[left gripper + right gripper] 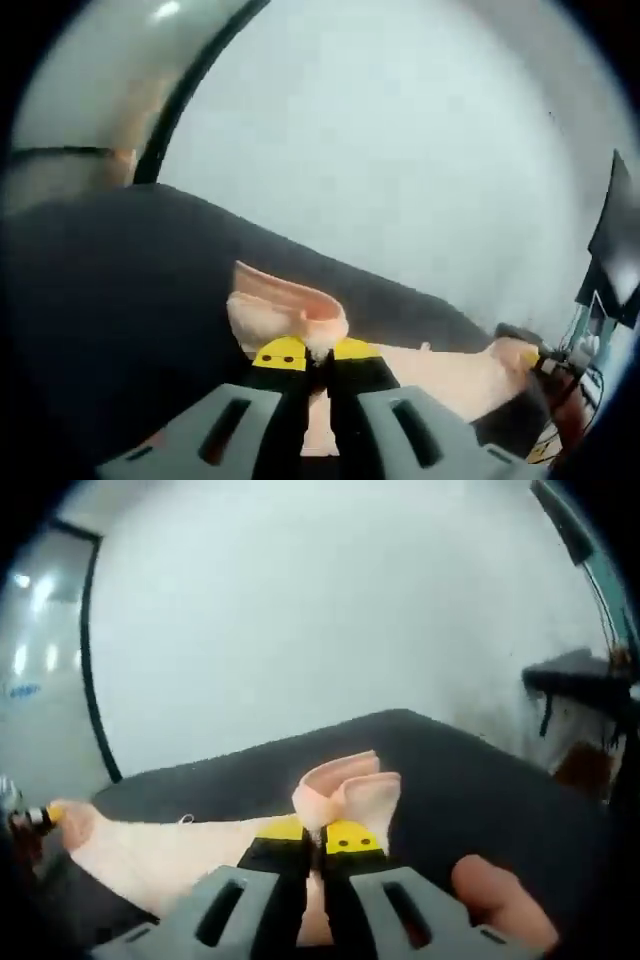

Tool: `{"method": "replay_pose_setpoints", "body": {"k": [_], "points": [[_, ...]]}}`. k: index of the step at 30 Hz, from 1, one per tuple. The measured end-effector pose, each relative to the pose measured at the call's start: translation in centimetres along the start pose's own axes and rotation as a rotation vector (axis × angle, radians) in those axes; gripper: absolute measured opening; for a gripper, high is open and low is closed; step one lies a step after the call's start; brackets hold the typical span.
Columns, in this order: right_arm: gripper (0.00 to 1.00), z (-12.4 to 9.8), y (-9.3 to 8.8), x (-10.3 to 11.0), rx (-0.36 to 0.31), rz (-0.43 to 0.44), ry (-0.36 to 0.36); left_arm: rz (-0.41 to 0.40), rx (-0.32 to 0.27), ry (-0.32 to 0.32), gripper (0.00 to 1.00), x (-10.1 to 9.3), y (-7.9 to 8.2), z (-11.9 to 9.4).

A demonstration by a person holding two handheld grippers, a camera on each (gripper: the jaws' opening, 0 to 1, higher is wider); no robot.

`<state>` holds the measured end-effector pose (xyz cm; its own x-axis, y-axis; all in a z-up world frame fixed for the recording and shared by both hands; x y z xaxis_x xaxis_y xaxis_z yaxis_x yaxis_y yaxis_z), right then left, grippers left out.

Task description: Fold the towel on the table until its edges align and the towel forms a compact rectangular stack.

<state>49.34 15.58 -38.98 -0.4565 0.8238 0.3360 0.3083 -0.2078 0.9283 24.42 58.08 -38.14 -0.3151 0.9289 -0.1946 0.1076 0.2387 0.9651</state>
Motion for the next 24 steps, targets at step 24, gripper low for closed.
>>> {"method": "replay_pose_setpoints", "body": {"k": [24], "points": [[0.02, -0.3, -7.8, 13.6, 0.192, -0.565, 0.31, 0.378, 0.219, -0.355, 0.09, -14.8, -3.6, 3.7]]}}
Point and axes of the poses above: the point that each gripper's makers call its tool centre point, and the gripper's own axes: z roughly forward along the fingers, x roughly to its left, y roughly out of its top, the point moved 4 cm from there along -z, roughly backward along the fingers, and after that the axes turned 11 degrees about z, right-handed, at the moved point
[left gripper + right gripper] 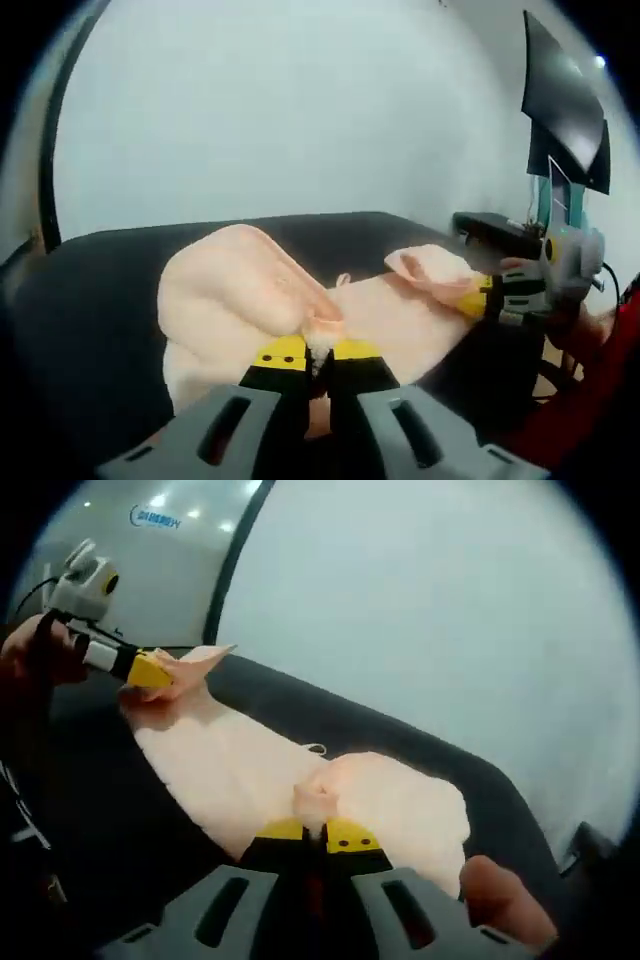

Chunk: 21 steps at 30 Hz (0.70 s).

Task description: Fold the towel on the table until its edges align and the towel forms a compact rectangular stack.

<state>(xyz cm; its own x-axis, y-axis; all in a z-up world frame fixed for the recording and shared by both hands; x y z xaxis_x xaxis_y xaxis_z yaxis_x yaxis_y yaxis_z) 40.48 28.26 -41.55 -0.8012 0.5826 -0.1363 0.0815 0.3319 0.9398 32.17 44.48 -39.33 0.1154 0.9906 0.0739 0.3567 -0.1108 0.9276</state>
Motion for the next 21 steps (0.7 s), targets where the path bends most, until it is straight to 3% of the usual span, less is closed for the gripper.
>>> {"method": "replay_pose_setpoints", "body": {"k": [4, 7, 9, 14, 19, 21], "points": [[0.02, 0.2, 0.7, 1.2, -0.009, -0.02, 0.045, 0.072, 0.065, -0.084, 0.09, -3.1, -0.2, 2.0], [0.02, 0.5, 0.5, 1.6, -0.001, -0.056, 0.041, 0.059, 0.106, -0.049, 0.09, -3.2, -0.6, 3.0], [0.02, 0.6, 0.4, 1.8, 0.0, -0.063, 0.045, 0.046, 0.098, -0.024, 0.09, -3.2, -0.5, 3.2], [0.02, 0.9, -0.5, 1.9, 0.029, -0.126, 0.065, 0.21, 0.156, 0.011, 0.1, -4.3, -1.4, 3.5], [0.04, 0.6, -0.7, 2.1, 0.022, -0.144, 0.11, 0.279, 0.167, 0.031, 0.13, -5.2, -1.8, 3.3], [0.06, 0.5, -0.8, 2.7, 0.027, -0.131, 0.158, 0.258, 0.175, 0.024, 0.16, -5.2, -2.2, 3.4]]}}
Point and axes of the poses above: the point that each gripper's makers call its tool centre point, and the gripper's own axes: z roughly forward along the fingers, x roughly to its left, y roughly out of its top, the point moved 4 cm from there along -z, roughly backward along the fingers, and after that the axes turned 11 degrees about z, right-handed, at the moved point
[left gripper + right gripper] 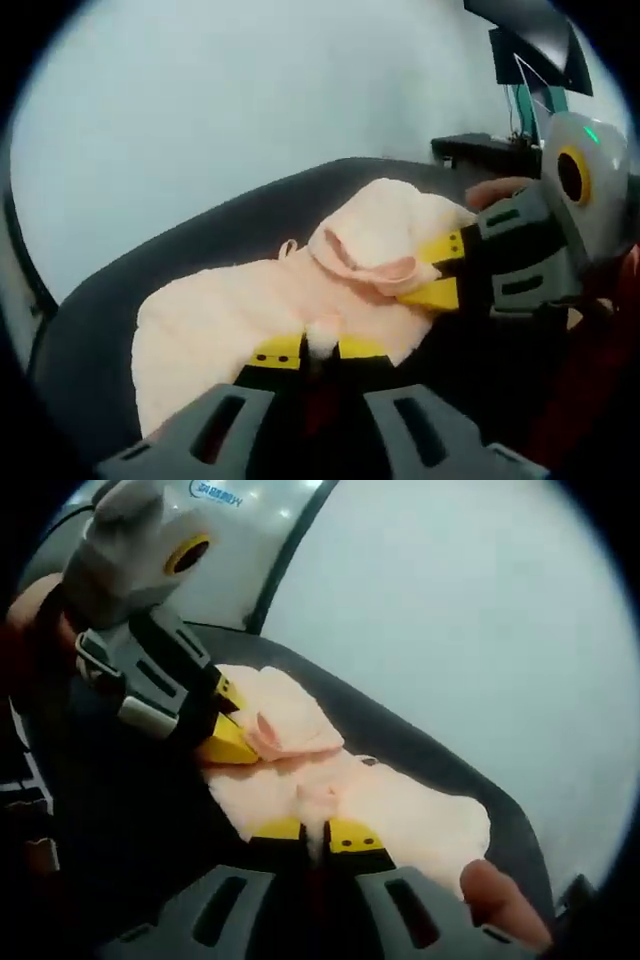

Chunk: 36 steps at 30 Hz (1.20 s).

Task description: Fold the towel on the table until its edges align and the towel forms a compact rectangular stack.

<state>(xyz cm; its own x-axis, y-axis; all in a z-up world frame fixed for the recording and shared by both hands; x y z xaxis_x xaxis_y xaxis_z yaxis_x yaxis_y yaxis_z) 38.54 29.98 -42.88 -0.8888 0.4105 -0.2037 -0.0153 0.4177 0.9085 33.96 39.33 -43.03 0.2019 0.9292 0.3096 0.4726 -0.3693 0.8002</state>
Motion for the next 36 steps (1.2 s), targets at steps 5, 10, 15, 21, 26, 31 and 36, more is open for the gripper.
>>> {"method": "replay_pose_setpoints", "body": {"k": [5, 10, 15, 21, 26, 31, 36], "points": [[0.24, -1.4, 1.4, 0.8, -0.036, -0.023, 0.106, -0.012, -0.052, -0.086, 0.37, -1.5, 0.6, -0.8], [0.35, -3.5, 3.6, 1.6, -0.199, 0.16, 0.213, -0.037, -0.159, -0.112, 0.38, 0.3, 2.2, -4.0], [0.25, -5.1, 1.4, -8.2, -0.125, 0.24, 0.011, 0.003, -0.263, -0.094, 0.37, 2.7, 2.6, -4.2], [0.31, -1.0, -2.0, -9.8, -0.003, 0.311, 0.055, 0.012, -0.265, -0.094, 0.36, 3.5, 1.0, -0.6], [0.31, 1.1, -2.3, -8.5, 0.012, 0.134, 0.057, 0.056, -0.219, -0.058, 0.36, 3.0, -0.6, 1.3], [0.32, -0.3, -0.1, -9.7, -0.064, 0.32, 0.121, 0.129, -0.253, -0.029, 0.34, 2.6, -0.3, 0.3], [0.23, -0.8, 1.4, -14.0, -0.106, 0.27, 0.034, 0.172, -0.262, -0.022, 0.32, 2.0, 0.4, 0.1]]}}
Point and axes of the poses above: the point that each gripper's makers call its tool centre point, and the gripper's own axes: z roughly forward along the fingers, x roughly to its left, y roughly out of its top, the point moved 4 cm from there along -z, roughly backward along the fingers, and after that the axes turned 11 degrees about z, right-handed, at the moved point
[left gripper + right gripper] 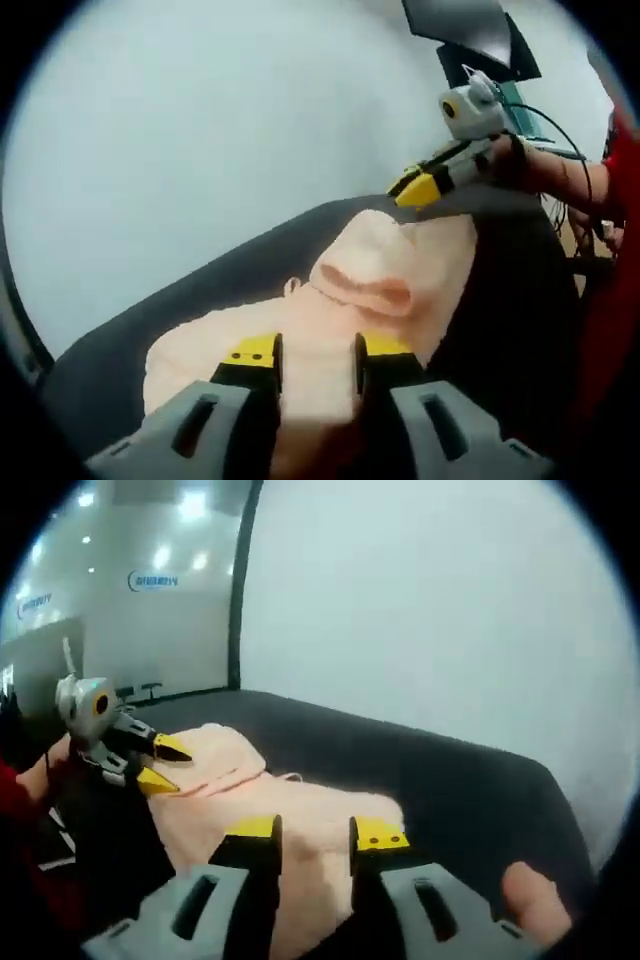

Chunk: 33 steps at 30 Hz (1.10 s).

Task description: Fold the towel on the table until its edges align and the towel forms a compact rectangular stack.

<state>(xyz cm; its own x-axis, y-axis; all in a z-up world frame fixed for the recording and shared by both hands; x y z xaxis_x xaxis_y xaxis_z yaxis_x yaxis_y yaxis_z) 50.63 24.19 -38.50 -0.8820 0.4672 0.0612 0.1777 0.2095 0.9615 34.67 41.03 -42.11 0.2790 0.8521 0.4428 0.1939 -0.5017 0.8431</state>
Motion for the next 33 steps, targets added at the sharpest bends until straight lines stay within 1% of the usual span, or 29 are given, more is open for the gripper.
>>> {"method": "replay_pose_setpoints", "body": {"k": [1, 2, 3, 4, 5, 6, 7, 8, 9, 10, 11, 12, 14, 15, 16, 18, 20, 21, 22, 23, 24, 26, 27, 29, 32, 33], "points": [[0.22, 0.7, -0.4, -0.1, 0.024, 0.018, 0.007, -0.035, -0.011, -0.015, 0.32, -0.1, 0.4, 0.1], [0.23, 1.4, -1.4, 0.2, 0.082, 0.057, 0.044, -0.081, -0.038, -0.022, 0.32, 0.0, 1.1, 0.2], [0.25, 2.1, -2.3, 0.3, 0.134, 0.085, 0.061, -0.129, -0.065, -0.039, 0.31, 0.2, 2.1, 0.3], [0.25, 2.7, -2.6, 0.3, 0.144, 0.092, 0.067, -0.176, -0.08, -0.062, 0.31, 0.6, 3.1, 0.4], [0.24, 3.2, -2.4, 0.3, 0.119, 0.074, 0.06, -0.222, -0.077, -0.079, 0.29, 1.3, 3.9, 0.7], [0.24, 3.4, -2.3, 0.3, 0.096, 0.045, 0.057, -0.252, -0.068, -0.114, 0.27, 2.0, 4.6, 1.0], [0.24, 3.4, -2.5, 0.5, 0.1, 0.04, 0.058, -0.265, -0.069, -0.151, 0.26, 2.2, 5.1, 1.3], [0.23, 3.5, -2.9, 0.5, 0.119, 0.038, 0.054, -0.287, -0.071, -0.207, 0.26, 2.7, 5.8, 1.9], [0.22, 3.6, -3.4, 0.7, 0.149, 0.044, 0.064, -0.339, -0.067, -0.258, 0.26, 3.4, 6.4, 2.9], [0.22, 3.7, -3.9, 0.9, 0.173, 0.046, 0.09, -0.367, -0.025, -0.286, 0.26, 3.8, 6.0, 4.0], [0.23, 4.0, -4.1, 0.7, 0.177, 0.049, 0.085, -0.37, 0.02, -0.322, 0.26, 3.7, 5.5, 5.1], [0.23, 3.9, -4.0, 0.6, 0.168, 0.047, 0.088, -0.385, 0.075, -0.361, 0.26, 2.9, 4.8, 6.0], [0.22, 3.5, -3.0, 0.5, 0.134, 0.054, 0.101, -0.413, 0.11, -0.428, 0.26, 1.6, 4.1, 8.0], [0.2, 3.3, -2.6, 0.5, 0.118, 0.061, 0.104, -0.424, 0.13, -0.45, 0.26, 1.1, 3.7, 8.8], [0.18, 3.0, -1.6, 0.2, 0.08, 0.075, 0.106, -0.442, 0.155, -0.45, 0.26, 0.3, 3.3, 9.2], [0.17, 2.9, -0.4, -0.2, 0.042, 0.079, 0.112, -0.427, 0.155, -0.45, 0.26, 0.3, 3.0, 10.4], [0.17, 2.9, 0.1, -0.4, 0.046, 0.072, 0.127, -0.477, 0.14, -0.457, 0.26, 0.1, 3.2, 10.6], [0.17, 3.2, 0.0, -0.4, 0.064, 0.061, 0.137, -0.478, 0.13, -0.455, 0.26, 0.3, 3.2, 10.5], [0.17, 3.5, -0.4, -0.3, 0.103, 0.045, 0.156, -0.48, 0.128, -0.451, 0.26, 1.2, 3.2, 11.0], [0.17, 3.8, -0.9, -0.2, 0.138, 0.061, 0.172, -0.481, 0.128, -0.442, 0.26, 1.4, 3.2, 11.0], [0.16, 4.3, -1.3, -0.5, 0.158, 0.076, 0.163, -0.48, 0.128, -0.439, 0.26, 1.5, 3.2, 11.0], [0.14, 5.1, -1.6, -0.6, 0.158, 0.078, 0.166, -0.469, 0.127, -0.433, 0.21, 1.3, 3.2, 10.8], [0.14, 5.4, -1.8, -0.6, 0.169, 0.084, 0.169, -0.46, 0.128, -0.435, 0.15, 1.2, 3.2, 10.9], [0.13, 5.6, -2.0, -0.3, 0.169, 0.086, 0.174, -0.444, 0.124, -0.439, 0.14, 0.8, 3.3, 10.9], [0.13, 5.7, -2.4, 0.2, 0.174, 0.073, 0.183, -0.433, 0.13, -0.439, 0.14, 0.8, 3.2, 11.3], [0.13, 5.7, -2.6, 0.3, 0.184, 0.062, 0.179, -0.429, 0.13, -0.438, 0.11, 0.8, 3.1, 11.3]]}}
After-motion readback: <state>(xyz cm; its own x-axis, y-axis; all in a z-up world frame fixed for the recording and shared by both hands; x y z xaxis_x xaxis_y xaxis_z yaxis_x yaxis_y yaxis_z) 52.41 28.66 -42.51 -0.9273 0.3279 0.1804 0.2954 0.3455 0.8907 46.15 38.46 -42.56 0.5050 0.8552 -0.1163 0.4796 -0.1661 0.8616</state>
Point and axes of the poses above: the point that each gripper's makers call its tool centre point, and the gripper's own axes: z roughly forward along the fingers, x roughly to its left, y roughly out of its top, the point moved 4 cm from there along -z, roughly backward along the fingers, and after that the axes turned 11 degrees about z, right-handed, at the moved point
